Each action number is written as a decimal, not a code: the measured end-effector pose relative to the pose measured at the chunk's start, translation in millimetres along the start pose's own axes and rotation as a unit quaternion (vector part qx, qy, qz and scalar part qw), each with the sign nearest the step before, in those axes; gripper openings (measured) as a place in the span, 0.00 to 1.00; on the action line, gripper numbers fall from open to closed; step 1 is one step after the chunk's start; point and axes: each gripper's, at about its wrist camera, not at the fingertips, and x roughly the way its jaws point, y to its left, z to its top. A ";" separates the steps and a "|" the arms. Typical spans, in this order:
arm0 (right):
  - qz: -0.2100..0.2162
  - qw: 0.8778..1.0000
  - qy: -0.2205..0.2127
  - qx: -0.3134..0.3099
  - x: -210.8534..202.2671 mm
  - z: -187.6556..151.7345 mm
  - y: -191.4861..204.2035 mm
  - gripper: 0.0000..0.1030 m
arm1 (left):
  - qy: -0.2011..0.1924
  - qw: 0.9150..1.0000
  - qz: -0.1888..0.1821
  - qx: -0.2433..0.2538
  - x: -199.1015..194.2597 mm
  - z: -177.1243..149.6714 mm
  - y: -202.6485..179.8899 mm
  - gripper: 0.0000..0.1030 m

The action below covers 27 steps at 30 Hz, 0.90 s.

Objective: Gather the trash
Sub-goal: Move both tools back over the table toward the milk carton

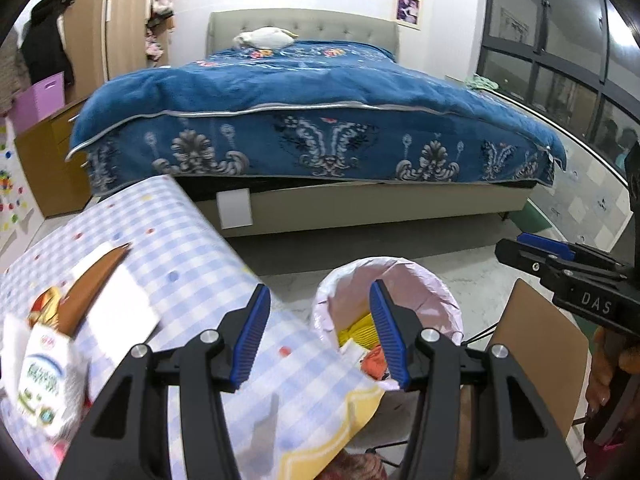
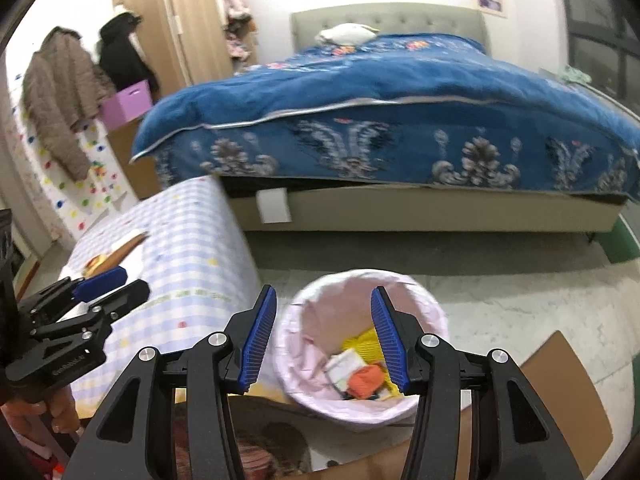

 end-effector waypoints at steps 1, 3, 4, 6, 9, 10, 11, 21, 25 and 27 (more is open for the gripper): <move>0.008 1.000 0.001 -0.005 -0.7 -1.0 7.8 0.49 | 0.000 1.000 0.003 -0.004 -4.8 -2.0 3.7 0.49; 0.025 0.999 0.002 -0.025 -2.4 -2.5 30.3 0.49 | -0.003 1.000 0.012 -0.018 -18.9 -7.8 16.1 0.49; 0.032 0.999 0.002 -0.032 -3.2 -2.5 38.5 0.49 | -0.005 0.999 0.019 -0.027 -28.0 -11.8 24.0 0.49; 0.048 0.998 0.004 -0.047 -3.5 -2.6 57.6 0.49 | -0.009 0.999 0.031 -0.039 -41.0 -17.7 36.7 0.49; 0.071 0.994 0.008 -0.078 -0.9 -1.6 92.3 0.49 | -0.014 0.996 0.053 -0.065 -62.3 -28.3 61.4 0.49; 0.077 0.993 0.009 -0.085 -0.5 -1.8 101.1 0.49 | -0.015 0.995 0.060 -0.074 -68.4 -31.6 69.7 0.49; 0.083 0.992 0.010 -0.094 0.8 -1.4 112.7 0.49 | -0.017 0.994 0.070 -0.084 -75.7 -35.8 80.1 0.49; 0.128 0.976 0.030 -0.171 20.8 -3.5 202.1 0.51 | -0.028 0.971 0.175 -0.160 -131.1 -76.1 175.4 0.59; 0.143 0.969 0.041 -0.196 28.4 -9.9 232.5 0.56 | -0.027 0.957 0.217 -0.190 -143.8 -94.5 211.4 0.61; 0.150 0.965 0.049 -0.210 34.6 -15.7 247.8 0.58 | -0.023 0.952 0.227 -0.202 -147.0 -102.7 225.2 0.62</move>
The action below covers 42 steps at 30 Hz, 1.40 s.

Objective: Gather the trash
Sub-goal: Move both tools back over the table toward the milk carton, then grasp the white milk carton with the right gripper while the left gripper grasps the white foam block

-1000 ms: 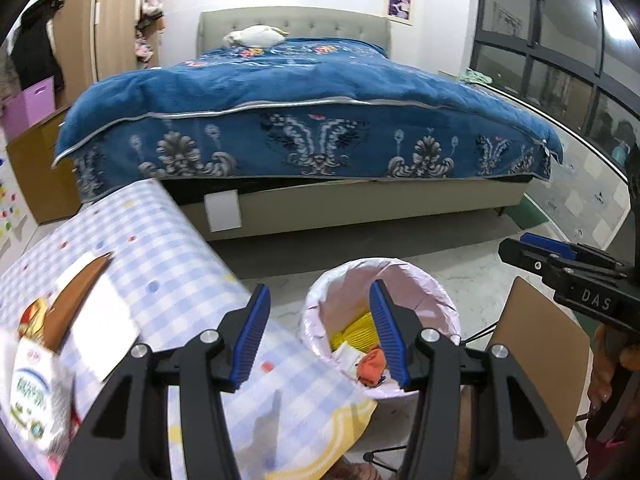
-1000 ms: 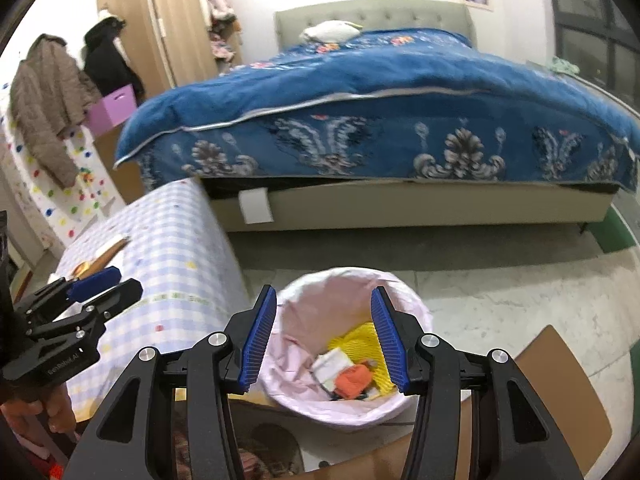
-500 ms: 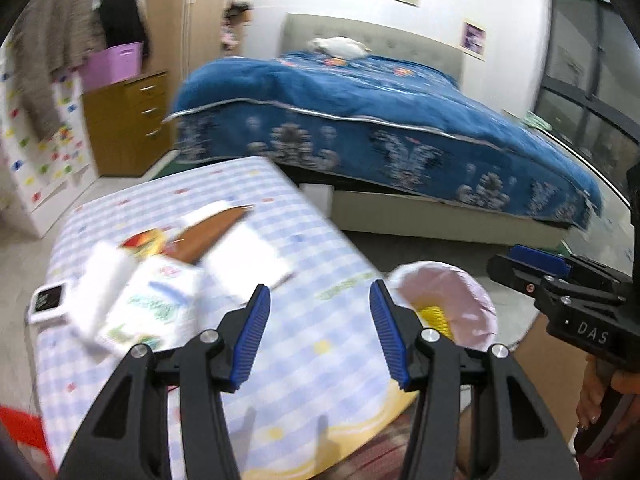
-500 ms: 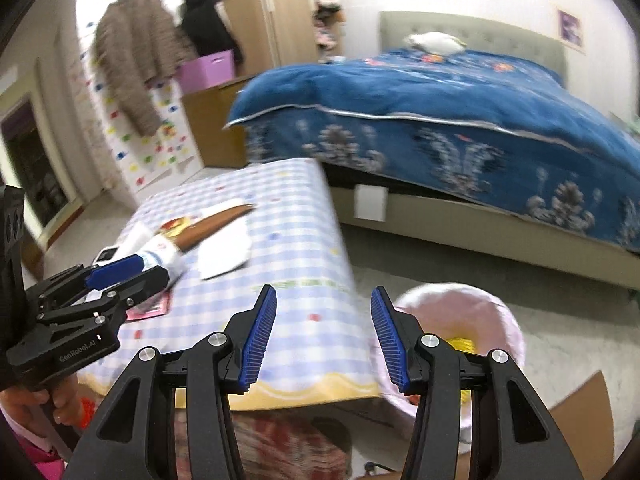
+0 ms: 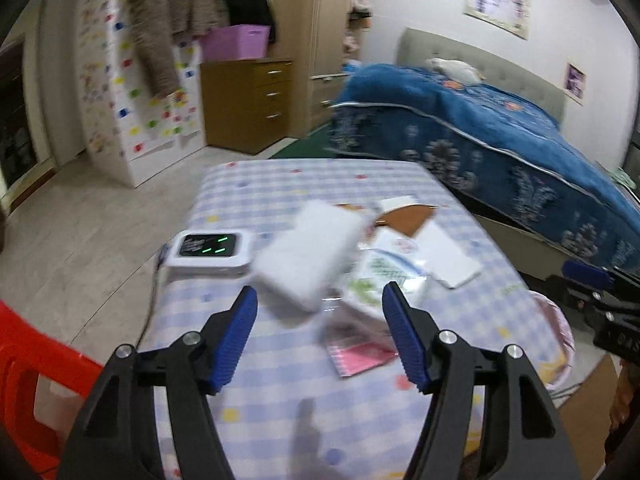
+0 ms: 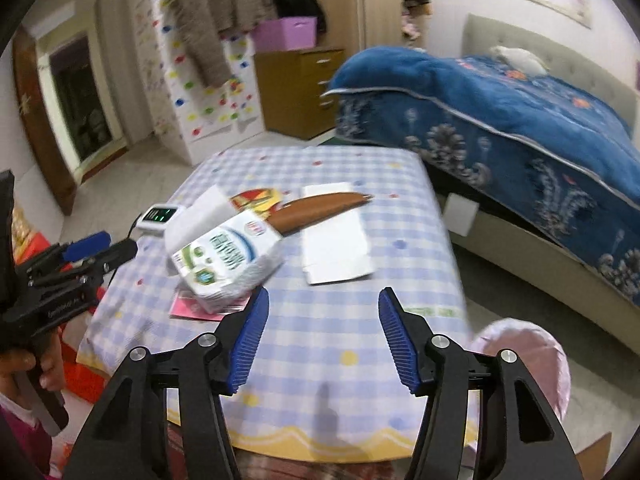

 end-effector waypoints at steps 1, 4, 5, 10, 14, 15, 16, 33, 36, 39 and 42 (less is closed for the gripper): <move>0.006 1.000 0.006 -0.006 7.2 0.7 7.1 0.60 | 0.003 1.000 0.006 -0.006 2.7 -0.2 8.3 0.61; 0.023 0.999 0.025 -0.021 28.4 1.1 27.2 0.60 | 0.007 1.000 0.013 -0.014 4.6 -3.1 18.5 0.62; 0.029 0.999 0.033 -0.027 35.7 0.7 34.7 0.61 | 0.008 1.000 0.015 -0.015 5.6 -3.3 22.3 0.62; 0.051 0.996 0.056 -0.056 62.8 -0.7 64.4 0.66 | 0.015 0.999 0.020 -0.021 11.5 -6.2 33.7 0.62; 0.054 0.993 0.075 -0.067 82.7 -0.1 77.5 0.66 | 0.022 0.999 0.018 -0.024 18.2 -7.4 37.9 0.62; 0.052 0.993 0.079 -0.069 86.8 0.1 78.9 0.66 | 0.024 0.999 0.017 -0.024 19.3 -7.4 38.3 0.62; 0.050 0.993 0.084 -0.071 90.6 0.0 79.8 0.66 | 0.025 0.999 0.017 -0.024 20.4 -7.7 38.8 0.62; -0.008 0.998 0.056 0.000 77.5 15.1 19.6 0.66 | 0.036 0.999 0.009 -0.021 31.1 -11.9 34.0 0.75; 0.021 0.999 0.049 -0.006 78.9 17.4 35.3 0.79 | 0.033 0.999 0.022 -0.022 29.6 -11.4 36.7 0.79; 0.037 0.998 0.048 -0.022 87.1 20.8 56.7 0.84 | 0.029 0.999 0.037 -0.027 26.5 -10.8 43.8 0.82; 0.037 0.998 0.047 -0.029 96.1 23.6 68.1 0.84 | 0.027 0.998 0.046 -0.034 23.8 -10.3 50.8 0.83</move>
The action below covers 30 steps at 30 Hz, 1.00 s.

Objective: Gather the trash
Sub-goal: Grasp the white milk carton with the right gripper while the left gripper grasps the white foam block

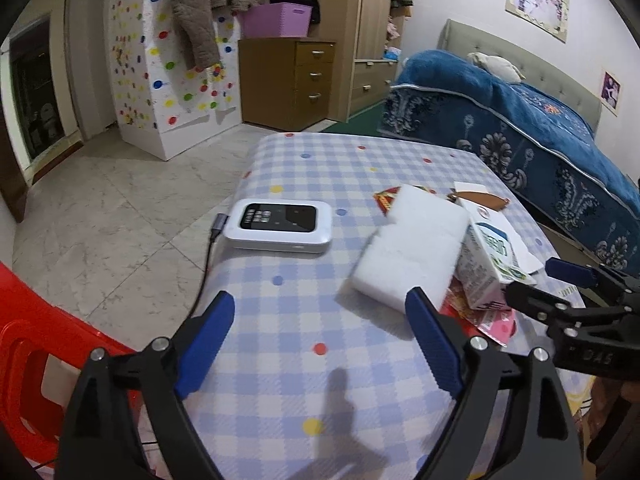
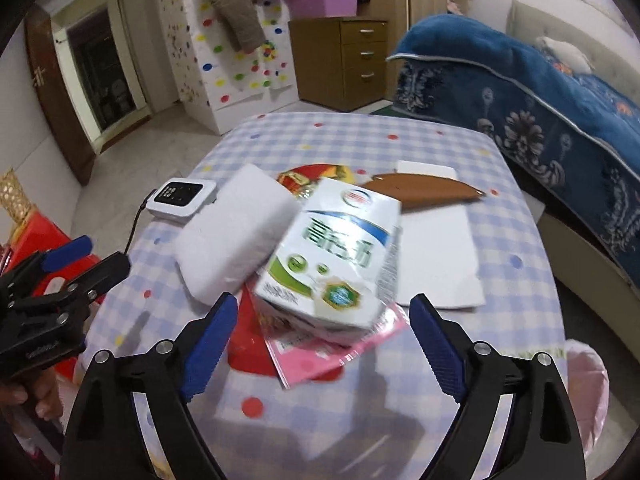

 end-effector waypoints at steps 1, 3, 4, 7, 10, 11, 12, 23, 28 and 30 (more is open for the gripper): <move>-0.004 1.000 0.002 0.002 5.2 2.4 2.0 0.84 | 0.000 1.000 0.001 -0.002 -0.7 -0.2 1.3 0.83; -0.012 1.000 0.011 0.013 15.8 5.4 2.0 0.84 | 0.000 1.000 -0.001 -0.001 -1.4 -0.7 2.1 0.83; -0.016 1.000 0.016 0.019 19.5 5.4 -0.6 0.84 | 0.001 1.000 -0.002 0.000 -1.8 -1.2 2.2 0.83; -0.015 0.998 0.026 0.050 23.9 2.0 -10.5 0.83 | 0.001 1.000 -0.011 0.008 -3.3 -3.6 -0.9 0.83; -0.022 0.998 0.027 0.048 18.7 -4.6 -14.6 0.76 | 0.002 1.000 -0.017 0.018 -2.9 -6.2 -6.0 0.83; -0.027 0.998 0.027 0.045 16.4 -6.8 -15.7 0.75 | 0.004 1.000 -0.018 0.019 -2.2 -7.1 -7.6 0.83; -0.028 0.998 0.026 0.044 14.7 -8.9 -17.2 0.75 | 0.005 1.000 -0.022 0.019 -1.6 -7.4 -9.1 0.83; 0.016 0.996 0.016 0.082 23.7 -6.7 -31.4 0.72 | 0.014 0.999 -0.029 0.037 1.6 -12.1 -26.9 0.83; -0.006 0.998 -0.019 0.056 -3.8 -5.3 -33.1 0.70 | 0.013 0.998 -0.028 0.045 3.7 -11.8 -31.9 0.91; -0.015 0.998 -0.032 0.048 -18.5 -4.9 -37.4 0.71 | 0.012 0.998 -0.026 0.054 6.8 -10.8 -36.9 0.93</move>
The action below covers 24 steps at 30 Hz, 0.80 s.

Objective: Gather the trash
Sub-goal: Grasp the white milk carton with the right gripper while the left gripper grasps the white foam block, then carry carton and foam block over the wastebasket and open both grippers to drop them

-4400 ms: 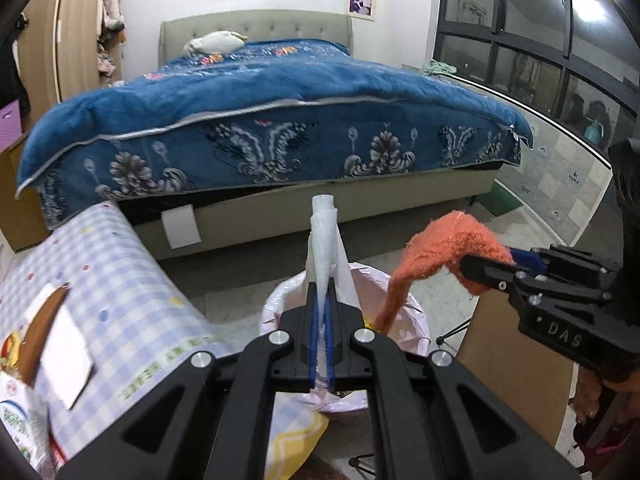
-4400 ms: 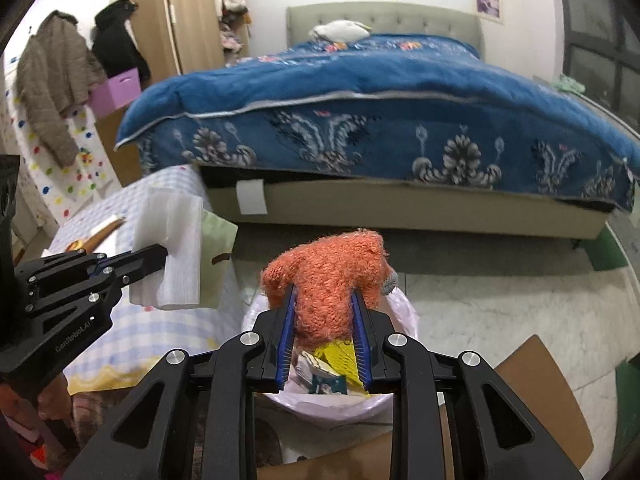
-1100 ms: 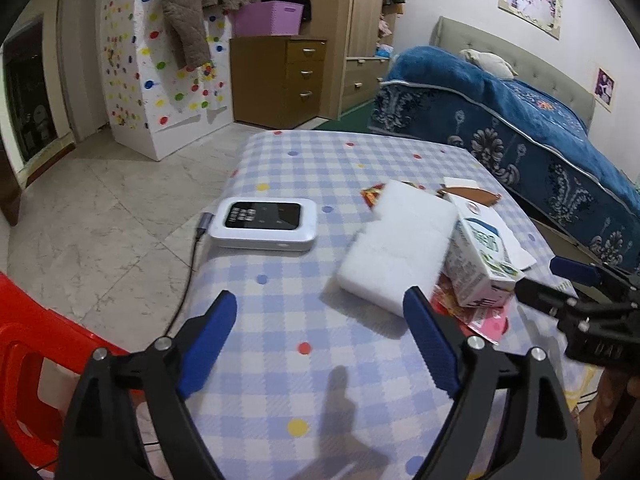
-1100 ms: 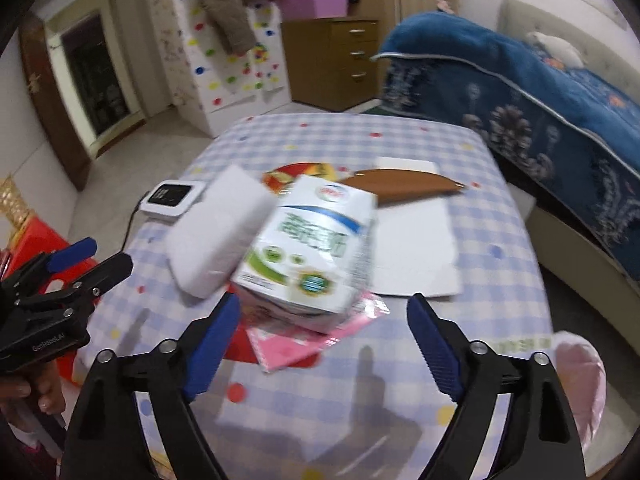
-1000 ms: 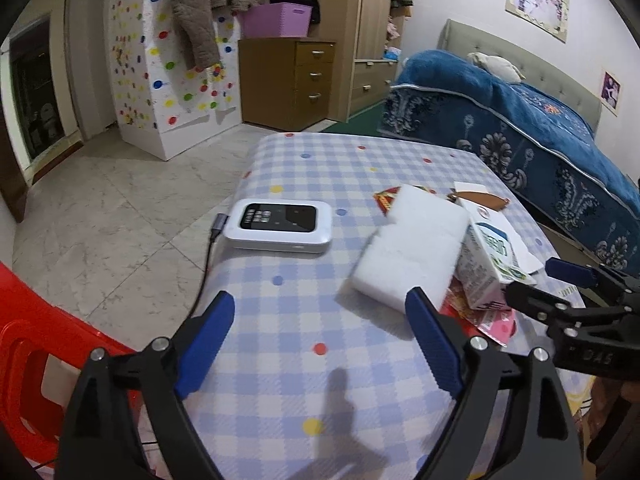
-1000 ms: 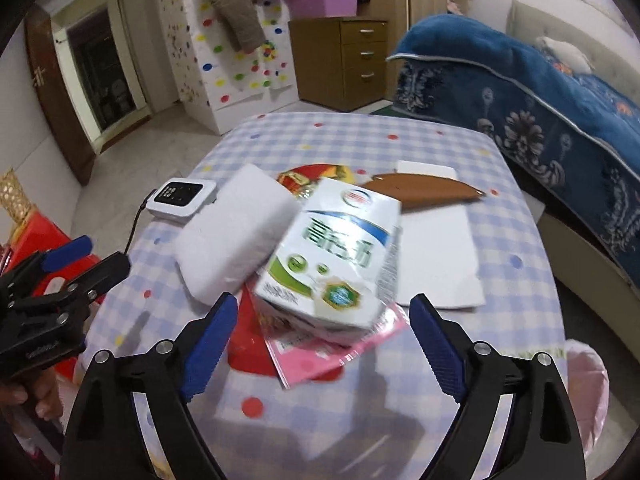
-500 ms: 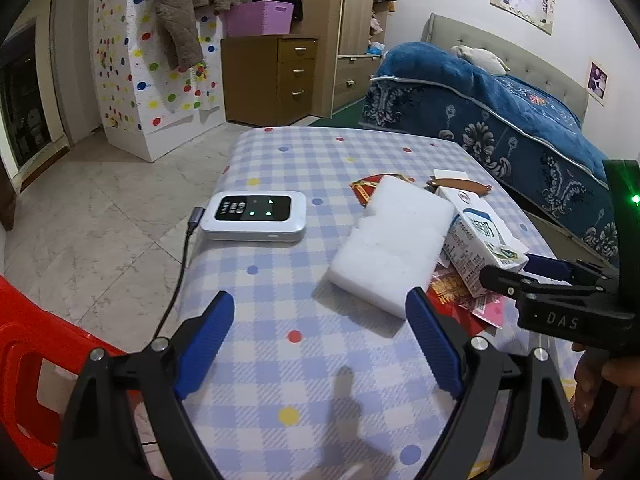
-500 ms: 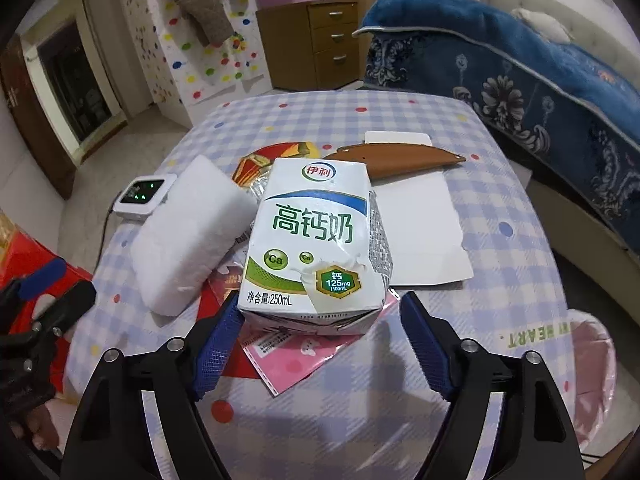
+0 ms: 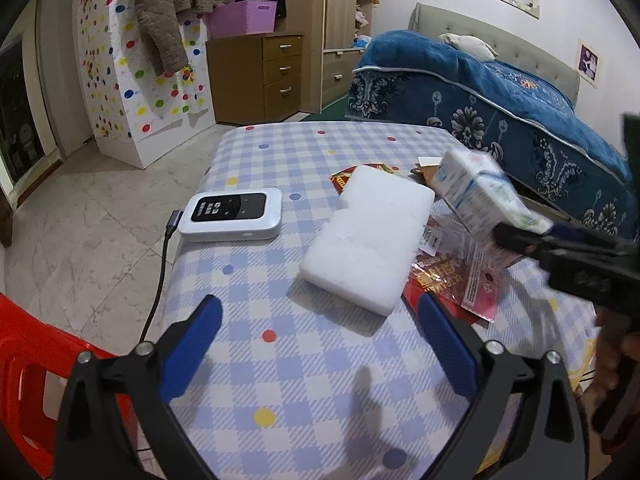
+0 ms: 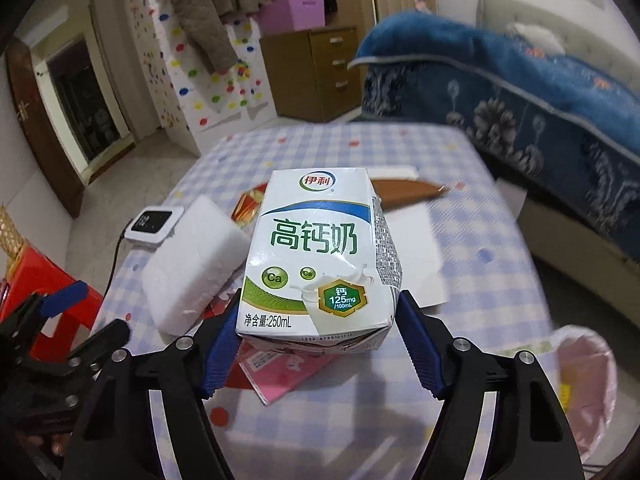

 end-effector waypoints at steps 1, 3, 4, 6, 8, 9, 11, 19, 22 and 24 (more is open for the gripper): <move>-0.003 1.000 -0.003 -0.001 -4.2 0.5 -2.9 0.71 | 0.001 1.000 -0.001 0.004 2.0 1.0 -2.0 0.93; -0.006 1.000 -0.007 0.002 -13.7 -0.4 -12.0 0.71 | 0.001 1.000 -0.009 0.012 7.9 4.4 -7.2 0.93; -0.006 1.000 -0.008 0.006 -16.0 -1.2 -15.8 0.71 | 0.001 1.000 -0.016 0.017 12.0 6.6 -9.8 0.93; -0.007 1.000 -0.008 0.015 -21.9 -3.5 -25.4 0.71 | 0.002 0.999 -0.024 0.025 19.0 9.3 -13.5 0.93; -0.007 1.000 -0.009 0.021 -26.4 -6.6 -31.6 0.71 | 0.007 0.999 -0.029 0.034 28.0 12.5 -16.9 0.93; -0.008 1.000 -0.009 0.022 -27.8 -7.2 -33.2 0.71 | 0.010 0.999 -0.030 0.040 32.9 14.2 -18.9 0.93; -0.010 1.000 -0.010 0.023 -31.0 -9.6 -37.1 0.71 | 0.014 0.998 -0.027 0.047 40.2 16.4 -21.4 0.92; -0.006 0.999 -0.010 0.030 -38.4 -16.7 -44.0 0.71 | 0.036 0.997 -0.032 0.058 49.3 16.4 -24.0 0.65; -0.003 0.999 -0.014 0.029 -42.5 -17.9 -44.8 0.71 | 0.024 0.998 -0.047 0.037 34.6 17.4 -24.7 0.61; -0.003 0.999 -0.018 0.027 -46.8 -18.4 -46.1 0.71 | 0.010 0.998 -0.051 0.032 20.4 19.1 -30.8 0.61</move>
